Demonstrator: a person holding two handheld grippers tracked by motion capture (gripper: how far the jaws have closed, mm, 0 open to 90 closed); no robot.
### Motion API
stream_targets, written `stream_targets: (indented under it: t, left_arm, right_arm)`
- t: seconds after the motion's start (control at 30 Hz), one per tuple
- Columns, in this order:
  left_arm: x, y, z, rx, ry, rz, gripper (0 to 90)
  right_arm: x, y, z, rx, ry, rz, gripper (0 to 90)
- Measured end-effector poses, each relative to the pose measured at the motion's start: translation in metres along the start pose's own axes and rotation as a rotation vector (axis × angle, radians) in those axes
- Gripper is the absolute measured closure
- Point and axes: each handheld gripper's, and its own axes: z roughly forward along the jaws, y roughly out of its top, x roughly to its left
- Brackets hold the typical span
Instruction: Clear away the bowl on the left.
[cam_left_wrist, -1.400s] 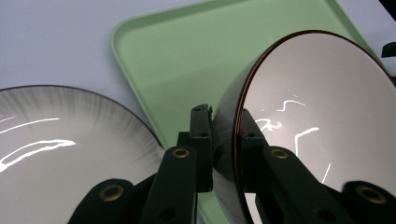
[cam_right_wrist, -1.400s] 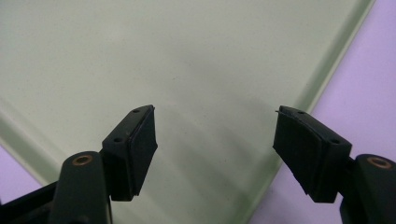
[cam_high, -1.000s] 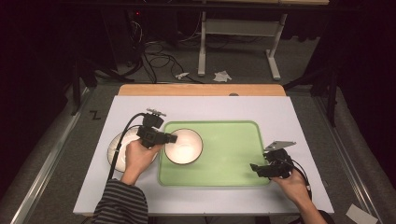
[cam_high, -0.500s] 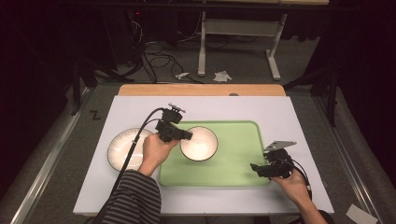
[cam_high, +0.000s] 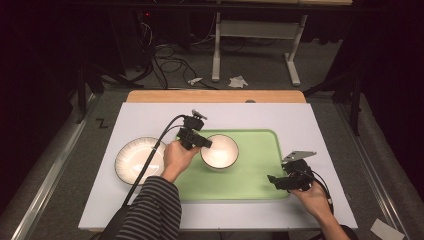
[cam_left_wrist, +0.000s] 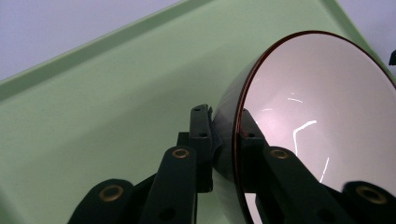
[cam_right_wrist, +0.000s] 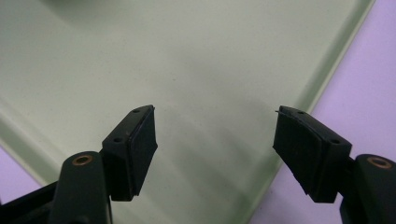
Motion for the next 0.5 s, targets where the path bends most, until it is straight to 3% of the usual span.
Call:
stream_targets:
  t: [0.23, 0.3, 0.43, 0.5]
  left_arm:
    - [-0.001, -0.003, 0.019, 0.007, 0.012, -0.021, 81.1]
    - [0.000, -0.004, 0.024, -0.010, 0.022, -0.019, 81.1]
    - [0.000, -0.003, 0.032, -0.024, 0.021, -0.054, 81.2]
    - [0.000, -0.004, 0.035, -0.033, 0.027, -0.046, 81.1]
  right_arm:
    - [0.000, 0.000, 0.000, -0.002, 0.002, -0.007, 31.3]
    - [0.000, 0.000, 0.000, -0.007, 0.001, -0.007, 31.3]
    - [0.002, 0.000, -0.001, -0.014, -0.005, -0.006, 31.3]
    - [0.002, 0.000, -0.001, -0.011, -0.010, -0.020, 31.3]
